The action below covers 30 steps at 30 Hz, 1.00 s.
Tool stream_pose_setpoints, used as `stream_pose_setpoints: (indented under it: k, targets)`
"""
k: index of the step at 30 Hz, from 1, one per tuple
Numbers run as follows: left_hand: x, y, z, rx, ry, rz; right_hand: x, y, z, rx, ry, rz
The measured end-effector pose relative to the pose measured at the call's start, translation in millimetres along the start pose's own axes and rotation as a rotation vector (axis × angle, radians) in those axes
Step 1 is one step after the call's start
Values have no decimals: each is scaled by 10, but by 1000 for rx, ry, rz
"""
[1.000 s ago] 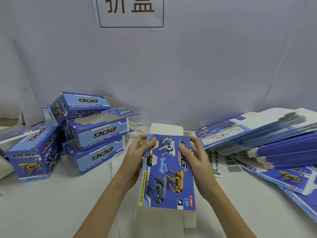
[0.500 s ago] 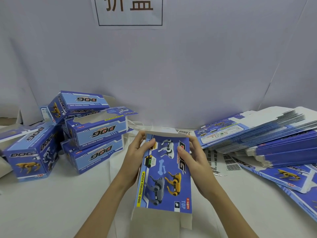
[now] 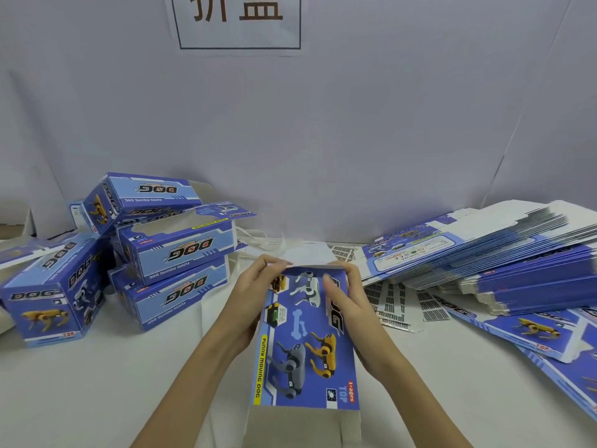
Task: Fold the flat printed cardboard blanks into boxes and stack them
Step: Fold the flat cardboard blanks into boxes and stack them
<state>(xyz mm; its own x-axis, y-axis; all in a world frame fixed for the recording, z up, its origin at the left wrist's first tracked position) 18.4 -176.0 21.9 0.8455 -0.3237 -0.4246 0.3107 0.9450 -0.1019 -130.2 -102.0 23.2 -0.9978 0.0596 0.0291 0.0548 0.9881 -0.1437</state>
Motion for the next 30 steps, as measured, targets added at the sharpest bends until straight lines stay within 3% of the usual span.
stream_pose_setpoints:
  k: [5, 13, 20, 23, 25, 30]
  targets:
    - [-45, 11, 30, -69, -103, -43, 50, -21, 89, -156, -83, 83]
    - [-115, 73, 35, 8, -51, -42, 47, 14, 51, -100, -34, 49]
    - [-60, 65, 86, -11, -16, -51, 117, 8, -4, -121, -47, 53]
    - [-83, 56, 133, -108, -81, -49, 195, 18, -17, -117, -98, 78]
    - [-101, 75, 248, -225, -189, -56, 287, -1, -28, -77, -168, 177]
    - [-42, 153, 516, -398, -376, -85, 744, 109, -35, 83, -374, 663]
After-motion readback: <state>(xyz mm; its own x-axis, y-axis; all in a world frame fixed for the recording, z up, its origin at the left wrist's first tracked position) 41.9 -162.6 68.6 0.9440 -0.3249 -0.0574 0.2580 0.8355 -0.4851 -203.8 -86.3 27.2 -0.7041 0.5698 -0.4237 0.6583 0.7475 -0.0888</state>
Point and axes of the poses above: each hand's wrist, its own y-axis away from the middle knuckle, its own x-axis out of the back of the hand, z = x × y, the point moved 9 cm from there along -y, towards the middle knuckle, and after that the axes turned 12 degrees about y, right-handed, at the moved point
